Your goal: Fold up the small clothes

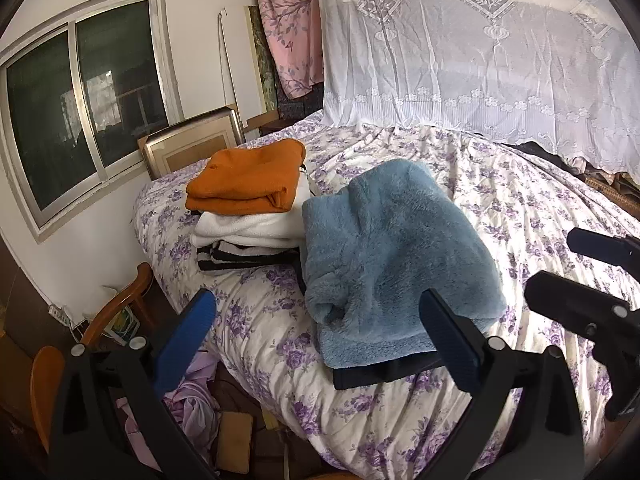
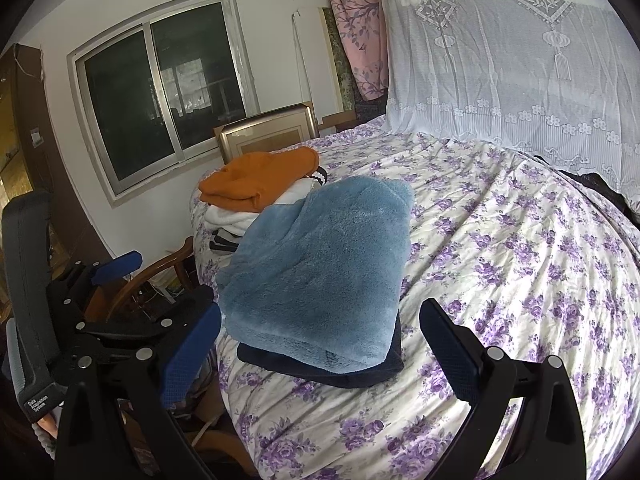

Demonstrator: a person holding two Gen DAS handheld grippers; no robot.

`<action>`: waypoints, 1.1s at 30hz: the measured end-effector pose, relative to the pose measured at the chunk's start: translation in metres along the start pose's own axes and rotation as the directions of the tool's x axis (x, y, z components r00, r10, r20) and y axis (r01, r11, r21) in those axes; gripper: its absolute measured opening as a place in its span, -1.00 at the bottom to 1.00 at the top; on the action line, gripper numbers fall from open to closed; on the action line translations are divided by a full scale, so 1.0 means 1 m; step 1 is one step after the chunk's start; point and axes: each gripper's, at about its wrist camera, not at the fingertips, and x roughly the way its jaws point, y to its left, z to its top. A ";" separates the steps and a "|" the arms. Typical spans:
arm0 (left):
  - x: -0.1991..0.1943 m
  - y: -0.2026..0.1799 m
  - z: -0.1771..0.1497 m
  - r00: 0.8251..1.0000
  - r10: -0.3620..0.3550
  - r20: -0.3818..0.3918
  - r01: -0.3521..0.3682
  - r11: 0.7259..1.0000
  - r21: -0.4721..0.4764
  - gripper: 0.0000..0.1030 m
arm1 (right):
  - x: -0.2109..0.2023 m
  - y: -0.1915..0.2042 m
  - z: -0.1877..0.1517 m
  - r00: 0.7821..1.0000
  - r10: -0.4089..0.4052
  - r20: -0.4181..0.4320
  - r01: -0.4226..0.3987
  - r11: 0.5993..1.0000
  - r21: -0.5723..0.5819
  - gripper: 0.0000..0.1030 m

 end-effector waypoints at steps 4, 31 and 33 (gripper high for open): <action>0.002 0.002 0.002 1.000 0.000 -0.001 0.000 1.000 -0.001 0.92 | 0.000 0.000 0.000 1.000 0.001 0.000 -0.001 1.000 0.001 0.93; 0.009 0.000 0.003 1.000 0.000 -0.030 0.000 1.000 -0.004 0.92 | -0.001 0.002 -0.001 1.000 0.003 -0.002 -0.003 1.000 0.003 0.93; 0.009 0.000 0.002 0.999 -0.002 -0.034 0.002 1.000 -0.004 0.92 | -0.001 0.003 -0.002 1.000 0.005 -0.003 -0.004 1.000 0.006 0.93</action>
